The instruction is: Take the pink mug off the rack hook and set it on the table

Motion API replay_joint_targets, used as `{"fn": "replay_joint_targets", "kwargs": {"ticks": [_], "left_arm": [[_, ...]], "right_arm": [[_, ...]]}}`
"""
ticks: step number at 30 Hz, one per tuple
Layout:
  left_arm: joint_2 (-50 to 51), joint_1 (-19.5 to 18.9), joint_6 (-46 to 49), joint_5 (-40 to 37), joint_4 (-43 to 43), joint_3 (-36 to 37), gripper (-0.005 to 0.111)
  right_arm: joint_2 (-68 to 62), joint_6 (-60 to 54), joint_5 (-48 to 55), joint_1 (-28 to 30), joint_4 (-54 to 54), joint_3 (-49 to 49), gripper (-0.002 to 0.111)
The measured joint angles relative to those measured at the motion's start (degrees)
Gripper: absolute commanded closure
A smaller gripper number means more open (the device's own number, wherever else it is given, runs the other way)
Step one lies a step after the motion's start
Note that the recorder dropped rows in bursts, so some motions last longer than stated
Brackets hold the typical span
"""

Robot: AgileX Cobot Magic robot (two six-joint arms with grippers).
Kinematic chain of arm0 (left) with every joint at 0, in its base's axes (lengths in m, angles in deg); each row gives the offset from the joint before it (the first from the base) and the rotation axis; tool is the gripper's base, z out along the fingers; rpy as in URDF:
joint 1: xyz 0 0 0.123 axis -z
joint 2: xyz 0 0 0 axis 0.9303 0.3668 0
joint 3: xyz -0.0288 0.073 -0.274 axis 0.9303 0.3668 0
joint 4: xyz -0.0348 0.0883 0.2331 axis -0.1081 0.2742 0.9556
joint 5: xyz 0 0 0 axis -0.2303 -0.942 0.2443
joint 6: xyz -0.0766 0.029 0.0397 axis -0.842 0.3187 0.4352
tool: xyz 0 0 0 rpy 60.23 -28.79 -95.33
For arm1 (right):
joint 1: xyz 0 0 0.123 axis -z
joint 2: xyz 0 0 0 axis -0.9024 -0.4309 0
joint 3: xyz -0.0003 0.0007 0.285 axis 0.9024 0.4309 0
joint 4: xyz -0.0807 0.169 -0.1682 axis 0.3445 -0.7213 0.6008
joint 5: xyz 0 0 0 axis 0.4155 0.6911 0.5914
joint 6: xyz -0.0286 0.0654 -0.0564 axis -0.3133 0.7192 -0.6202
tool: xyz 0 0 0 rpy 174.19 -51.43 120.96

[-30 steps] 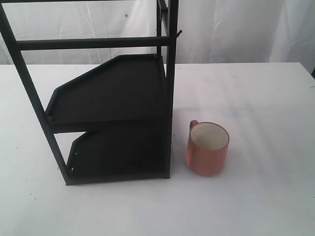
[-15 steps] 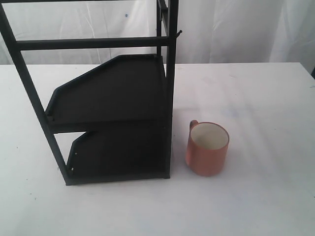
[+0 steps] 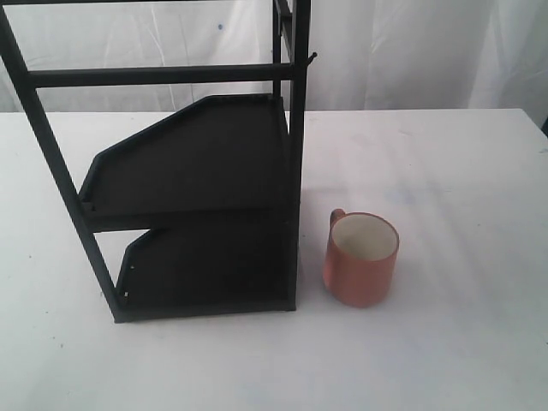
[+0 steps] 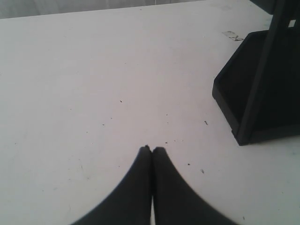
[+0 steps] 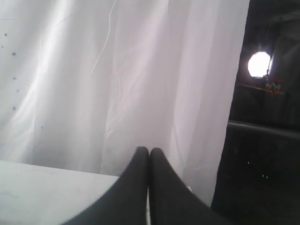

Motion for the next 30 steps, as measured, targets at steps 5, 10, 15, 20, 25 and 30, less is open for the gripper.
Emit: {"fn": "replay_joint_targets", "kwargs": {"ticks": [5,10,15,20,25,30], "left_arm": [[0.0,0.0,0.0,0.0,0.0,0.0,0.107],[0.0,0.0,0.0,-0.1,0.0,0.0,0.107],[0.0,0.0,0.0,-0.1,0.0,0.0,0.107],[0.0,0.0,0.0,-0.1,0.0,0.0,0.107],[0.0,0.0,0.0,-0.1,0.0,0.0,0.107],[0.0,0.0,0.0,-0.1,0.0,0.0,0.107]], "right_arm": [[4.6,1.1,-6.1,0.0,-1.4,10.7,0.108],[5.2,6.1,1.9,0.0,-2.2,12.6,0.108],[5.2,6.8,5.5,0.0,-2.3,12.7,0.108],[5.2,4.6,17.0,0.0,-2.3,12.8,0.108],[5.2,0.9,18.0,0.0,-2.3,12.8,0.108],[5.2,0.4,18.0,0.0,-2.3,12.8,0.108]]}}
